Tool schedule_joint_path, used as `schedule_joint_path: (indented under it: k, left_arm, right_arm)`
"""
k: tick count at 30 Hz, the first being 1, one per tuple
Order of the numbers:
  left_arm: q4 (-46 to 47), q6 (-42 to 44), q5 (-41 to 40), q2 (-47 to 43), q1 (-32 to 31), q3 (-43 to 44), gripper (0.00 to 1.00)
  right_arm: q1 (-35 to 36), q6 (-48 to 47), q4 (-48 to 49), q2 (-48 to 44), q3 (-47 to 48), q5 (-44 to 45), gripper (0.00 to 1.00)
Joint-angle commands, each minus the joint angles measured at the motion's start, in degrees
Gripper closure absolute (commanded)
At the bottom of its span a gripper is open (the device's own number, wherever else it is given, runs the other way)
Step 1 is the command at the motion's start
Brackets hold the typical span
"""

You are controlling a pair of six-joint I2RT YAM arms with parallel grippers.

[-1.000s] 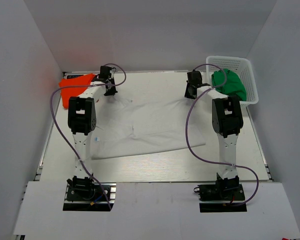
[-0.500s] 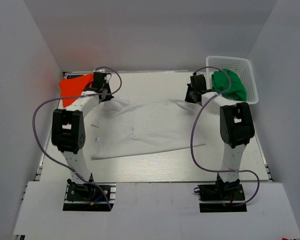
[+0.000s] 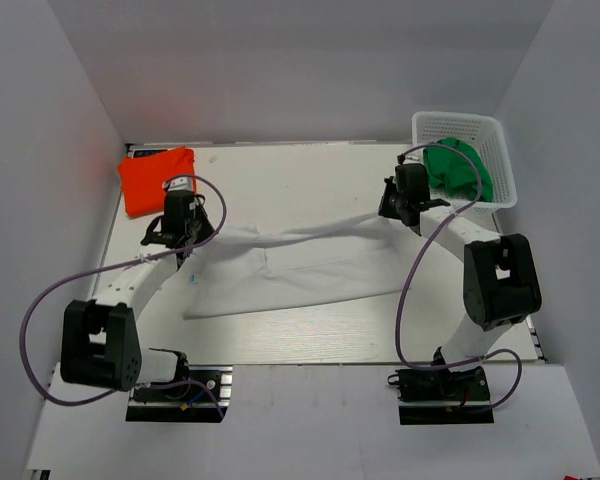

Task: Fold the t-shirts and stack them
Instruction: Grap the side of the flattened tshirt furthest away from the robot with both arms, then fold the other side of the tshirt into a rectangle

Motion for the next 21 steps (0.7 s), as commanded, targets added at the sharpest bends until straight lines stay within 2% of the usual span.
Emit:
schedule_joint_path:
  k: [1, 6, 14, 21]
  left_arm:
    - [2.01, -2.9, 1.43, -6.33, -0.08, -3.98, 1.0]
    - [2.89, -3.51, 0.12, -10.04, -0.08, -5.33, 1.0]
    - [-2.38, -4.03, -4.01, -12.58, -0.08, -2.77, 1.0]
    - [-1.77, -7.02, -1.65, -17.77, -0.08, -11.53, 1.0]
  right_arm:
    - [-0.24, -0.39, 2.73, -5.0, -1.23, -0.45, 1.0]
    - [-0.15, -1.45, 1.16, -5.89, -1.42, -0.55, 1.0]
    - [-0.24, -1.36, 0.97, -7.64, -2.29, -0.63, 1.0]
    - [-0.32, 0.66, -0.43, -9.31, -5.98, -1.07, 1.0]
